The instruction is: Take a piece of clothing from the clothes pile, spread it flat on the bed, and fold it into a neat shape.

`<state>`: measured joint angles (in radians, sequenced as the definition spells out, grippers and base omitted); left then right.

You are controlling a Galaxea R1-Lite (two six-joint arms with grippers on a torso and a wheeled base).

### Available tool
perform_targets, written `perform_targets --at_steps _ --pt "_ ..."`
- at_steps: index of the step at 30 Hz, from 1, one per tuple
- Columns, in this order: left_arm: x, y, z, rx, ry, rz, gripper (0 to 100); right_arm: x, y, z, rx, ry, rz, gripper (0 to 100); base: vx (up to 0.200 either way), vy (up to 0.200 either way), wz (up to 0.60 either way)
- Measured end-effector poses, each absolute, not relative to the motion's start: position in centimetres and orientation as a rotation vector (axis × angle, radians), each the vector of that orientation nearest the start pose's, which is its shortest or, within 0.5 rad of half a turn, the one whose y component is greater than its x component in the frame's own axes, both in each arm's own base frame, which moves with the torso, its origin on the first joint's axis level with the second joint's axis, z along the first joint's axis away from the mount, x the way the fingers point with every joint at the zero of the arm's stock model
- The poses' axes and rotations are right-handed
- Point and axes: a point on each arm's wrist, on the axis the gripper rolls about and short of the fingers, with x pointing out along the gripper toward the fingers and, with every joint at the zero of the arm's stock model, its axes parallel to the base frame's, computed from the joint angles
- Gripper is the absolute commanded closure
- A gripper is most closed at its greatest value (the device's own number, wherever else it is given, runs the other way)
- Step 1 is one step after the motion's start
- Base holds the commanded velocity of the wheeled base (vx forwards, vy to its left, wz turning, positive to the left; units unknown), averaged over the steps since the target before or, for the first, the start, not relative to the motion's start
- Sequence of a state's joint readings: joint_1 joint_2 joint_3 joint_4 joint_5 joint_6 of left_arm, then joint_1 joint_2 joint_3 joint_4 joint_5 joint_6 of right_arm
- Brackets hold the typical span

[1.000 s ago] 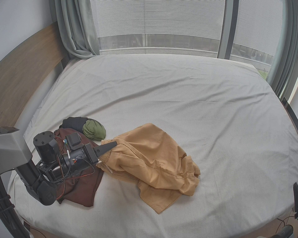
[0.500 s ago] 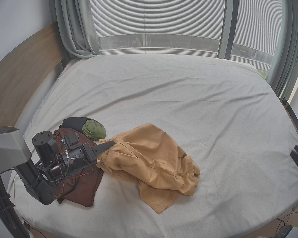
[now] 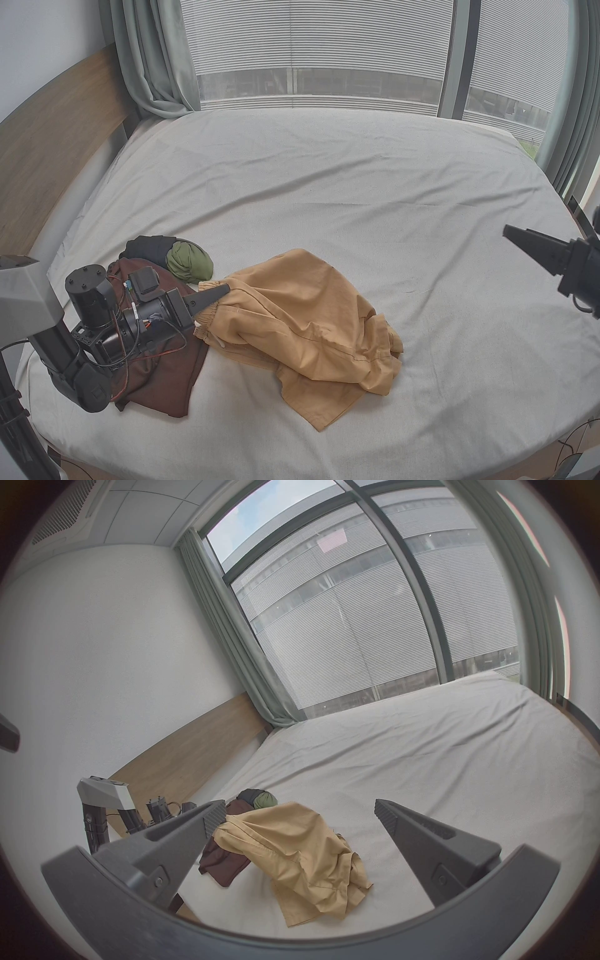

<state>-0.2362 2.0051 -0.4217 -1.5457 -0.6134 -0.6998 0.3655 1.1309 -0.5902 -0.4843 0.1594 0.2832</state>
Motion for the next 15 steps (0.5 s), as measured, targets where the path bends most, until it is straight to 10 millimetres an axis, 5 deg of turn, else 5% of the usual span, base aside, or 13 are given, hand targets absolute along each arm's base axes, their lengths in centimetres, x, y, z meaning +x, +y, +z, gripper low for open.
perform_targets --at_steps 15 --pt "28.7 -7.9 9.2 -0.659 0.332 -0.792 100 20.3 8.5 20.1 0.338 0.282 0.578 0 0.0 0.0 0.0"
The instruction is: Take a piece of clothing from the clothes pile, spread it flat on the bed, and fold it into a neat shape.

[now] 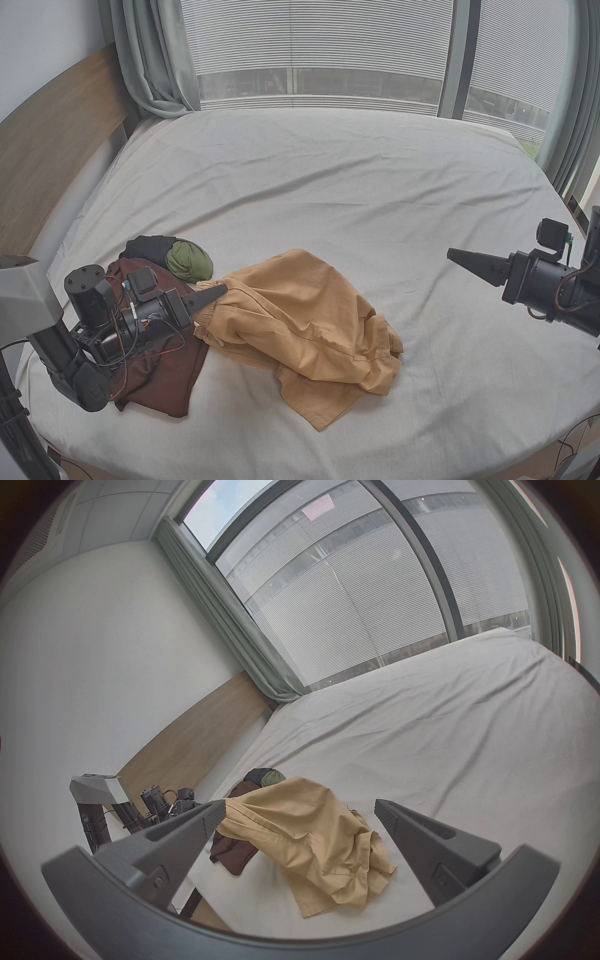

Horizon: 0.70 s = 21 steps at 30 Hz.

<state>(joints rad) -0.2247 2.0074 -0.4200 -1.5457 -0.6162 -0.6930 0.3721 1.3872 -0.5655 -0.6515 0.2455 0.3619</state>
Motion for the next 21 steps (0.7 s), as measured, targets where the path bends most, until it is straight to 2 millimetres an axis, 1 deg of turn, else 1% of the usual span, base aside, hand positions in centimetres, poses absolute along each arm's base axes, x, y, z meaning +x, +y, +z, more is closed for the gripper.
perform_targets --at_steps 10,21 --pt "28.8 -7.8 9.0 -0.661 0.336 -0.788 100 23.1 9.6 16.7 0.405 0.35 0.589 0 0.0 0.0 0.0" --pt "29.1 -7.4 8.6 -0.648 0.336 -0.775 100 25.2 10.4 12.9 0.411 0.426 0.598 0 0.0 0.0 0.0"
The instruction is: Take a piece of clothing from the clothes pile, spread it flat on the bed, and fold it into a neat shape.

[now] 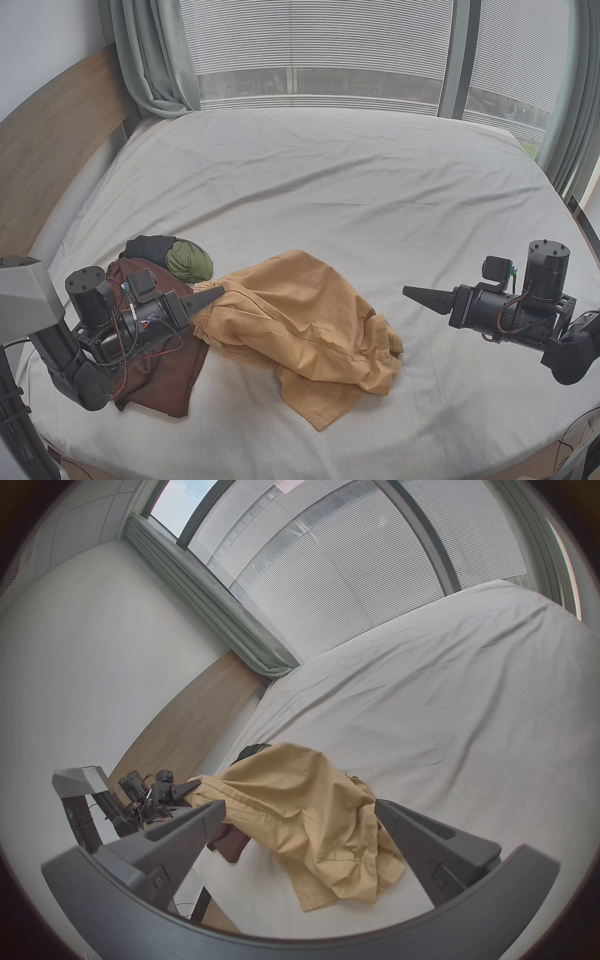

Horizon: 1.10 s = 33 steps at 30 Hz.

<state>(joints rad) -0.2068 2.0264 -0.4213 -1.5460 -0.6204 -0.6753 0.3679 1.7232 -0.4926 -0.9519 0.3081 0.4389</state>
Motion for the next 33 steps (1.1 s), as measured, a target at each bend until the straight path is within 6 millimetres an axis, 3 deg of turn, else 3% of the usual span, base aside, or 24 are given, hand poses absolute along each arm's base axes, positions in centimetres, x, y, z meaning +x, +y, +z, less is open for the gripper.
perform_targets --at_steps 33 --pt "29.2 -7.1 8.5 -0.648 0.337 -0.766 100 28.0 11.6 2.5 0.444 0.624 0.607 0 0.0 0.0 0.0"
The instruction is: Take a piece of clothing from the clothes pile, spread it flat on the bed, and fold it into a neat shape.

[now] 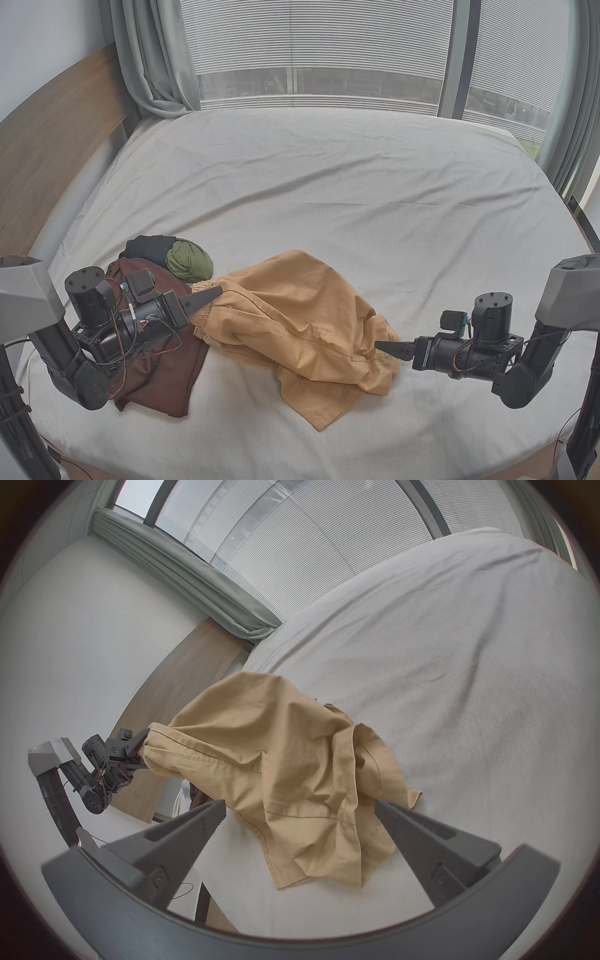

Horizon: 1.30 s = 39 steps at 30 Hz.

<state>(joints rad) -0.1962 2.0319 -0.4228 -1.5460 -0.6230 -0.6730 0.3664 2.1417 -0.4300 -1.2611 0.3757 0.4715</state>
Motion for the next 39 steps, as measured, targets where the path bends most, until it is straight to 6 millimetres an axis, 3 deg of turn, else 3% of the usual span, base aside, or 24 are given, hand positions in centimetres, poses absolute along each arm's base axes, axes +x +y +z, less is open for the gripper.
perform_targets --at_steps 26,27,39 --pt "29.2 -7.1 8.5 -0.648 0.336 -0.768 100 29.4 13.2 -1.8 0.515 0.658 0.605 0 0.0 0.0 0.0" --pt "29.2 -7.1 8.5 -0.648 0.336 -0.768 100 29.5 13.3 -2.0 0.516 0.658 0.606 100 0.0 0.0 0.0" --pt "29.2 -7.2 8.5 -0.648 0.336 -0.769 100 30.0 13.4 -3.1 0.551 0.63 0.601 100 0.0 0.0 0.0"
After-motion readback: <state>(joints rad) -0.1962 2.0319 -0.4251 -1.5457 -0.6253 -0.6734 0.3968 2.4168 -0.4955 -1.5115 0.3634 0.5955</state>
